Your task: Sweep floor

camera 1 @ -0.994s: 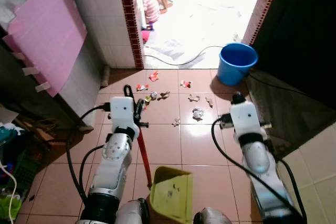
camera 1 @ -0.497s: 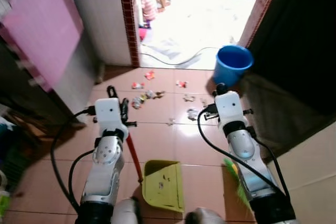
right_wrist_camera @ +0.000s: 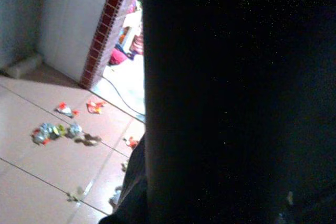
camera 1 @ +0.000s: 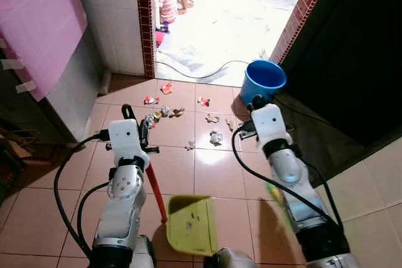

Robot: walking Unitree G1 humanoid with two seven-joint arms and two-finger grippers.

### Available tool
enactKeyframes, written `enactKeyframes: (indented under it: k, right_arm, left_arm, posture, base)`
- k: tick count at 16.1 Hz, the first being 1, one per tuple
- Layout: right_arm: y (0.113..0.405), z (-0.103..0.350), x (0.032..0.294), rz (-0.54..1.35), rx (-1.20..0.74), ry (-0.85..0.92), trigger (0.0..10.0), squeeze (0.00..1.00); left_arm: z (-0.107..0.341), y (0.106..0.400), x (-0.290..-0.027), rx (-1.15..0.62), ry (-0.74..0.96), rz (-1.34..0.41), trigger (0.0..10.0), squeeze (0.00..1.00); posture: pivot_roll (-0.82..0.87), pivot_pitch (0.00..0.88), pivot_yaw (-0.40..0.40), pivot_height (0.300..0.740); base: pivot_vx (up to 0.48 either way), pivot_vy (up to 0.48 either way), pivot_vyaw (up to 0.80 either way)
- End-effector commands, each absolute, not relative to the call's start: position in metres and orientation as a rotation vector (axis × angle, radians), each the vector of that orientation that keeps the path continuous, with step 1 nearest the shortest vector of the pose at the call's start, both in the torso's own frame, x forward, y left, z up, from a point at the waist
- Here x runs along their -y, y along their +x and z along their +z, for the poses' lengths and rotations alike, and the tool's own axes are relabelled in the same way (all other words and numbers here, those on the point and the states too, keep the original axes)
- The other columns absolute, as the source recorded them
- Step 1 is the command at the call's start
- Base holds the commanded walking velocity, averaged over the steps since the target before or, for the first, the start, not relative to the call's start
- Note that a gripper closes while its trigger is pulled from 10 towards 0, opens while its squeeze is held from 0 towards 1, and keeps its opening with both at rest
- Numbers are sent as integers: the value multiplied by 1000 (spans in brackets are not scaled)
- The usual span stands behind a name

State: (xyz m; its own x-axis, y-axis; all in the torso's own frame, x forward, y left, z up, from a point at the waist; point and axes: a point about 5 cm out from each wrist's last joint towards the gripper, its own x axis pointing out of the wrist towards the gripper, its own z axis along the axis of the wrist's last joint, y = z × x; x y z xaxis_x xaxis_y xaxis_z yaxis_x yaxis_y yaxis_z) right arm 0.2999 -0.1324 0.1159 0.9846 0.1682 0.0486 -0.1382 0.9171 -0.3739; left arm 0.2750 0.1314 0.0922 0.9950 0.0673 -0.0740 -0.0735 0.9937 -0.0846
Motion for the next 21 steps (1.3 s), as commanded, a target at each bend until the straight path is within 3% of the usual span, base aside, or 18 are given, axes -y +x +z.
enactKeyframes:
  k: [1, 7, 10, 21]
  right_arm:
    - [300, 122, 144, 109, 107, -389, 10000, 0]
    - [308, 126, 159, 18, 103, -324, 10000, 0]
    - [309, 124, 156, 27, 96, -308, 10000, 0]
    - [310, 121, 149, 16, 99, -274, 10000, 0]
  left_arm:
    - [107, 278, -126, -13, -118, 31, 10000, 0]
    - [116, 288, -128, 26, -115, -22, 10000, 0]
    - [117, 290, -131, 24, -107, -40, 10000, 0]
    - [117, 293, -126, -2, -80, -108, 10000, 0]
  posture:
    - [-91, 93, -88, 740]
    - [-95, 91, -71, 740]
    - [-85, 86, -66, 740]
    - [-75, 104, -36, 740]
  base:
    - [0, 0, 0]
    - [102, 0, 0]
    - [344, 328, -475]
    - [326, 350, 0]
